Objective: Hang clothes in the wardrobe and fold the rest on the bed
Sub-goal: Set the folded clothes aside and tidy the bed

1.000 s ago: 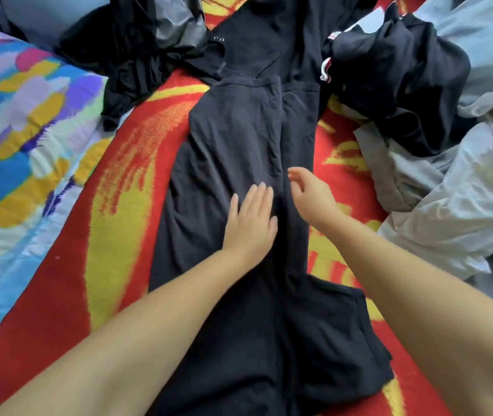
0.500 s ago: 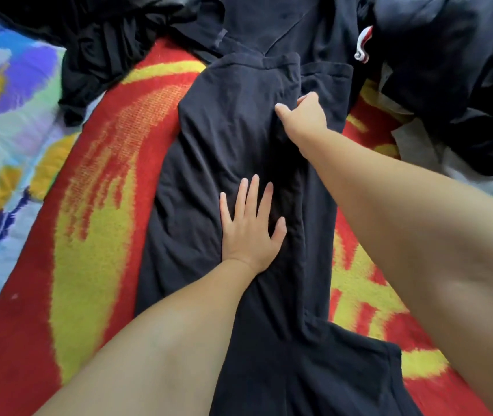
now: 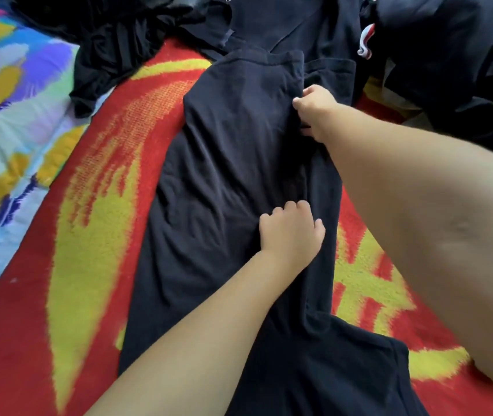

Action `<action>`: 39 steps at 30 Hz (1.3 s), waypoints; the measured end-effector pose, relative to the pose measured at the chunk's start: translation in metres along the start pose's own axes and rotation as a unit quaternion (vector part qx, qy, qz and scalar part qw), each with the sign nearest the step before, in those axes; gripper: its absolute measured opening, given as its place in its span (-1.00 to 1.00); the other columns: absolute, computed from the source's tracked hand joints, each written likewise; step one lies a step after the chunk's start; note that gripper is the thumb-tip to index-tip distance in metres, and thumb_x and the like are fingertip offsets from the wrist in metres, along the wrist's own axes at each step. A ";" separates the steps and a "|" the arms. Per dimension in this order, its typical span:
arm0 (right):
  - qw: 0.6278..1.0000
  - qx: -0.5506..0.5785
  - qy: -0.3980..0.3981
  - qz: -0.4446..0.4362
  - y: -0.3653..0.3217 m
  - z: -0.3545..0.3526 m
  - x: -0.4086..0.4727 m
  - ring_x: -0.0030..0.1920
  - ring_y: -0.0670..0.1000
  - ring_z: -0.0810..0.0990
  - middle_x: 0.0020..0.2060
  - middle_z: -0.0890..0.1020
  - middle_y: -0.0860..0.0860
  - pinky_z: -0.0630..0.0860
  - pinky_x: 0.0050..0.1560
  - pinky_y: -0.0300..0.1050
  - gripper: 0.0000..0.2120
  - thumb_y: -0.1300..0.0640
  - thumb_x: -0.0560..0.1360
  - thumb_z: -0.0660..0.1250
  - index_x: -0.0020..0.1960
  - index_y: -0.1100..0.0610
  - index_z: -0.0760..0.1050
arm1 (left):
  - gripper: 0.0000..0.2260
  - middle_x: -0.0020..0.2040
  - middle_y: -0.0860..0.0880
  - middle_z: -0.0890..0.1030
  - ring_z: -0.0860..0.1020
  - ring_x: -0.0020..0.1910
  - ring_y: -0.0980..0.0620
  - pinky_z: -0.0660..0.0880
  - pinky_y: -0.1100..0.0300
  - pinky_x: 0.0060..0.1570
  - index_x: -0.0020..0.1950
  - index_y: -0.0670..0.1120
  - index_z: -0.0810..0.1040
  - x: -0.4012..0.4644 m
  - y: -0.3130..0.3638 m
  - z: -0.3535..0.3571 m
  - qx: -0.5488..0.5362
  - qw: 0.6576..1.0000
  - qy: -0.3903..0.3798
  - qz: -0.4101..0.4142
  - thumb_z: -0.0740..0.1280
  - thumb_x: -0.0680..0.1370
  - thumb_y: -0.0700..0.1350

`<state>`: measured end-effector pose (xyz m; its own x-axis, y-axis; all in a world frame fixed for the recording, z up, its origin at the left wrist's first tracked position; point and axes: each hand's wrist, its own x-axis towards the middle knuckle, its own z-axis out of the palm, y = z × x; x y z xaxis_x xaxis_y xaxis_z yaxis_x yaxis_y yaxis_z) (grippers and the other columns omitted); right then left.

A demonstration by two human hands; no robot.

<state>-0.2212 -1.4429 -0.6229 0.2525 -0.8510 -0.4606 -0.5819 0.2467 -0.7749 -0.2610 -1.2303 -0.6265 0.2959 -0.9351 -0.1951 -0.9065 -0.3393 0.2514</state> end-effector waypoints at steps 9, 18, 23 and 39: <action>0.966 -0.123 0.156 -0.164 0.005 -0.049 -0.024 -0.06 0.04 0.46 -0.04 0.54 0.06 0.20 -0.20 -0.32 -0.74 0.26 0.50 0.10 0.15 0.16 0.43 | -0.74 0.01 -0.07 0.56 0.59 -0.05 -0.13 0.35 0.11 -0.29 0.16 -0.15 0.31 -0.005 0.015 -0.013 -0.073 0.994 -0.030 -0.069 0.15 0.63 0.03; 0.976 -0.104 0.129 -0.142 0.012 -0.060 -0.013 0.12 0.07 0.56 0.08 0.62 0.09 0.40 0.03 -0.25 -0.71 0.22 0.51 0.15 0.16 0.13 0.54 | -0.87 -0.38 -0.02 0.38 0.37 -0.41 -0.10 0.14 0.15 -0.48 -0.17 -0.09 0.21 -0.008 0.018 -0.022 -0.196 0.979 -0.042 -0.022 0.15 0.54 -0.17; 0.979 -0.084 0.132 -0.134 0.024 -0.061 -0.013 0.12 -0.05 0.50 0.11 0.59 0.01 0.27 -0.02 -0.43 -0.53 0.36 0.43 0.08 0.23 0.07 0.51 | -0.78 -0.33 -0.01 0.43 0.49 -0.20 -0.18 0.37 0.03 -0.26 -0.22 -0.06 0.23 -0.006 0.021 -0.001 -0.281 0.950 -0.129 -0.047 0.20 0.56 -0.05; 0.990 -0.133 0.015 -0.053 0.039 -0.050 -0.068 0.52 0.09 0.12 0.53 0.11 0.15 0.09 0.48 -0.08 -0.22 -0.02 0.56 0.28 0.57 0.14 -0.12 | -0.75 -0.05 -0.12 0.63 0.56 -0.01 -0.19 0.36 0.04 -0.15 0.29 -0.05 0.29 0.003 0.009 0.021 -0.273 0.958 -0.078 -0.040 0.05 0.65 -0.01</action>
<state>-0.3000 -1.3987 -0.5999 0.3027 -0.8799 -0.3663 -0.7365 0.0280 -0.6758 -0.2748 -1.2345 -0.6447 0.2704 -0.8914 -0.3637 -0.5781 -0.4524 0.6791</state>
